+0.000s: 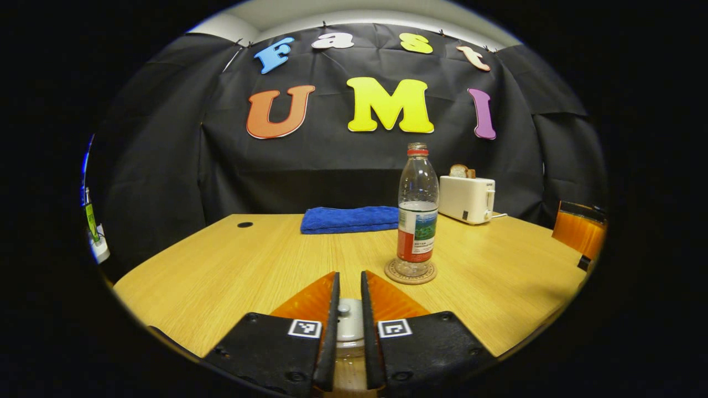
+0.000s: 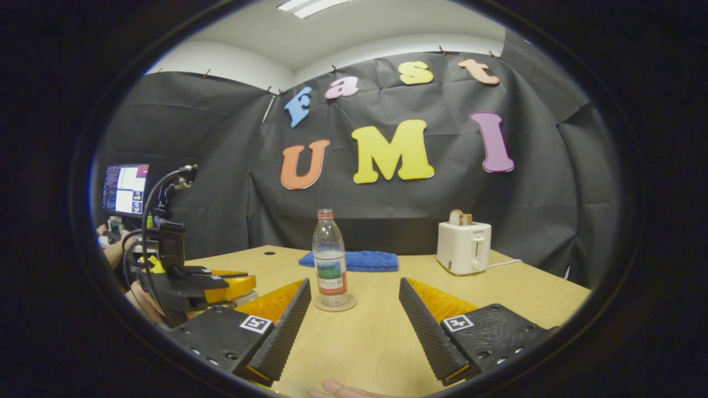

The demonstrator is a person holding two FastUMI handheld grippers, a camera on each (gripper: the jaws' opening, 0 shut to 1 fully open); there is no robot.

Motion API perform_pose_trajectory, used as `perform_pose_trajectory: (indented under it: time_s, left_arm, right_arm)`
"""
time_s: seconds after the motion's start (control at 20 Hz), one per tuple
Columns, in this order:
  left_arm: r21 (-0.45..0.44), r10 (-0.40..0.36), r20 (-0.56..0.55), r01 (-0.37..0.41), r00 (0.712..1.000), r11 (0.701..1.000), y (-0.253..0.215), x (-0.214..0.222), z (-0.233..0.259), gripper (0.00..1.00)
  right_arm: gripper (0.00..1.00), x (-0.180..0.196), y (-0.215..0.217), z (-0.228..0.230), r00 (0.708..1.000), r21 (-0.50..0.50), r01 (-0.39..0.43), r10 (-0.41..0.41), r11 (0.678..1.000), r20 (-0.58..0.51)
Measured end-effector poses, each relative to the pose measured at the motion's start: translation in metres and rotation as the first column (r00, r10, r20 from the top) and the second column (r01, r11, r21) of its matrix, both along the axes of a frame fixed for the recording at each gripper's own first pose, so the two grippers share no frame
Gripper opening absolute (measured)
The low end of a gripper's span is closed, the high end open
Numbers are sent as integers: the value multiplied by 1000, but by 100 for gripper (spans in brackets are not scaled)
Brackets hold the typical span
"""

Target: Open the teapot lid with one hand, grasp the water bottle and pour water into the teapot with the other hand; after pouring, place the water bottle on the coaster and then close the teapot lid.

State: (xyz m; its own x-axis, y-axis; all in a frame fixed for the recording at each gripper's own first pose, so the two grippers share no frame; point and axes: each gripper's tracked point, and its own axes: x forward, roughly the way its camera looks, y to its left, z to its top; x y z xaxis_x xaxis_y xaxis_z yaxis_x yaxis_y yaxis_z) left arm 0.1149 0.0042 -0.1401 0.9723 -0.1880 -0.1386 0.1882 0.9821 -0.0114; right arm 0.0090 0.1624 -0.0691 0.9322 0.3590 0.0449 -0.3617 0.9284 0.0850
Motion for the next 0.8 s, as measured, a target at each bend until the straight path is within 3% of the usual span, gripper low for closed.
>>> perform_pose_trajectory:
  time_s: [0.05, 0.1, 0.15, 0.2, 0.55, 0.65, 0.8]
  left_arm:
    - [-2, 2, -9, -2, 1000, 1000, -1, 0, -1, 49]
    - [7, 7, -21, -7, 1000, 1000, -1, -1, -2, 47]
    - [17, 9, -21, -8, 1000, 1000, -4, -3, 2, 76]
    - [19, 17, -7, -17, 1000, 1000, -3, -4, 8, 84]
    - [-13, 45, 71, -44, 996, 999, 1, -42, 79, 100]
    - [10, 73, 54, -73, 996, 997, 9, -56, 90, 95]
    - [12, 148, 90, -150, 985, 989, 32, -78, 118, 95]
  right_arm:
    - [96, 0, -3, 1, 1000, 0, 9, -9, 1000, 0]
    - [96, -1, -5, 1, 1000, 0, 14, -14, 1000, -1]
    - [96, -3, -8, 3, 1000, 0, 20, -20, 1000, 0]
    - [96, -4, -10, 5, 1000, 1, 26, -26, 1000, 1]
    - [96, -17, -63, 28, 988, -6, 156, -156, 988, 18]
    - [93, -15, -88, 34, 974, -33, 226, -226, 974, 5]
    - [96, -26, -108, 41, 969, -71, 244, -247, 967, -26]
